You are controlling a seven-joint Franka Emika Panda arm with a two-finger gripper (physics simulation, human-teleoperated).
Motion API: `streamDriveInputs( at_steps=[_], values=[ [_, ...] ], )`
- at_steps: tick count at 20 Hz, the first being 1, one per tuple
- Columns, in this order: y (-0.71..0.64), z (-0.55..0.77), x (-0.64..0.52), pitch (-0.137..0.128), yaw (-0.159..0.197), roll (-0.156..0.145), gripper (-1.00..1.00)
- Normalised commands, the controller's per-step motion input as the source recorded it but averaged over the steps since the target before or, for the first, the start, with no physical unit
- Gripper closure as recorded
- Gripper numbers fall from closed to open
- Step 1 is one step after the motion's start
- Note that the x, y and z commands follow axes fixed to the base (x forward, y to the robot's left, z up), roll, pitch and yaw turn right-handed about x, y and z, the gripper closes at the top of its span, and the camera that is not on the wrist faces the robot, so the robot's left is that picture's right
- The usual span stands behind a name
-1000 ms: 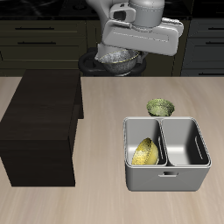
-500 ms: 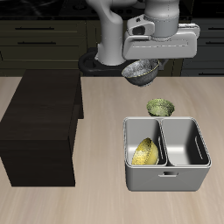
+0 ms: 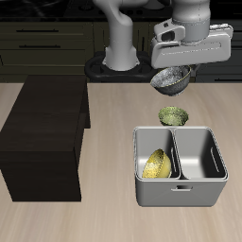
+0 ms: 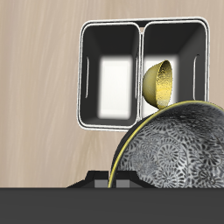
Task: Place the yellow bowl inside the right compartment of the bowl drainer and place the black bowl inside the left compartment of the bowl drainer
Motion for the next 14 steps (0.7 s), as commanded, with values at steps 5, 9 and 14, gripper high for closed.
streamDriveInputs(
  at_steps=[5,9,14],
  values=[
    [0.27,0.02,0.14,-0.012,-0.004,0.005,1.00],
    [0.33,-0.11,0.22,0.023,-0.026,-0.004,1.00],
    [0.06,-0.08,0.06,0.013,-0.001,0.000,1.00]
  ],
)
